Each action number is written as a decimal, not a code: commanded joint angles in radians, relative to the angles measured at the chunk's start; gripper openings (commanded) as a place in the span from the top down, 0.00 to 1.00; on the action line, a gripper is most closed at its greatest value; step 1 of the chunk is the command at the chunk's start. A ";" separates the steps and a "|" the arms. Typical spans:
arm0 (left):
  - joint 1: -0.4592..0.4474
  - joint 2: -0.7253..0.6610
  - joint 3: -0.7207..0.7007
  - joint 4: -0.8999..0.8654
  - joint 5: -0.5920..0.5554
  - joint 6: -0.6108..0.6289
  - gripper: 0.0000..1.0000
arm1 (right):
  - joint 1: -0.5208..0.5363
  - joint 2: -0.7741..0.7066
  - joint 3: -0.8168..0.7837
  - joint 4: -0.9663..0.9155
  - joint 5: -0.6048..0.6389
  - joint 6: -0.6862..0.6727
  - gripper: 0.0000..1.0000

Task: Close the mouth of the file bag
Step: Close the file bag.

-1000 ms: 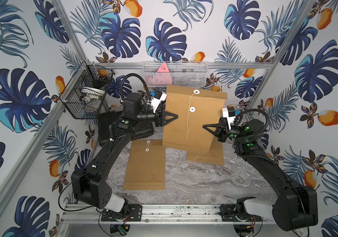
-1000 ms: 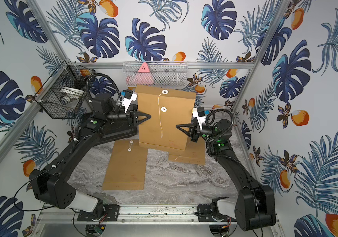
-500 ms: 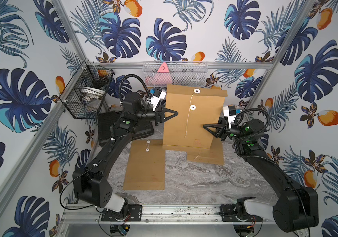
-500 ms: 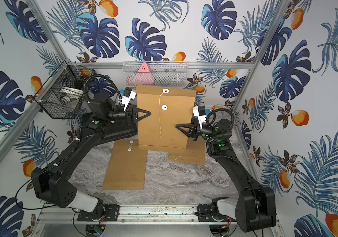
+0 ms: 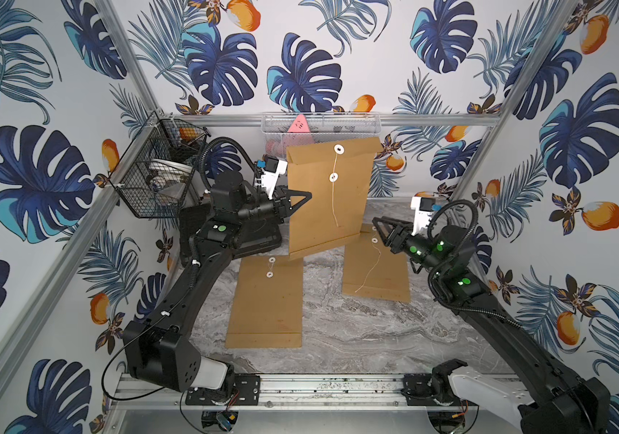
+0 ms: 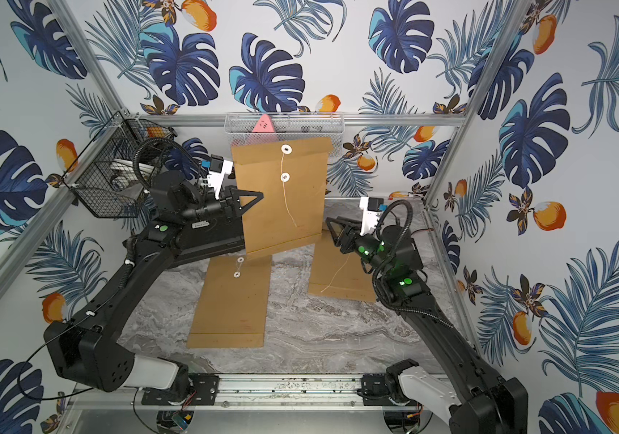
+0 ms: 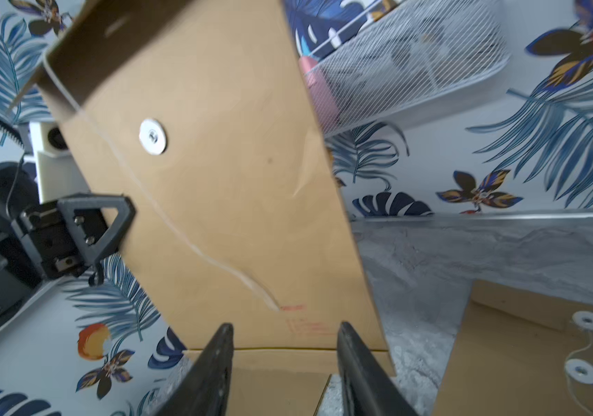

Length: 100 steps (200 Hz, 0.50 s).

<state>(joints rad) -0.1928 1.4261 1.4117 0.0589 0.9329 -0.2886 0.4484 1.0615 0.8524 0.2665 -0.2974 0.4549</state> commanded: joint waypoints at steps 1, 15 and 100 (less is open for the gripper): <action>-0.037 -0.012 0.035 -0.081 -0.055 0.102 1.00 | 0.083 0.045 -0.036 0.124 0.066 -0.036 0.50; -0.063 -0.016 0.045 -0.106 -0.066 0.117 1.00 | 0.119 0.107 -0.027 0.183 0.041 -0.059 0.50; -0.171 -0.037 0.113 -0.240 -0.087 0.186 1.00 | 0.159 0.195 -0.078 0.341 0.166 -0.205 0.55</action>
<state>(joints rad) -0.3424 1.3972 1.4952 -0.1493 0.8513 -0.1516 0.6018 1.2377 0.7872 0.4927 -0.1810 0.2867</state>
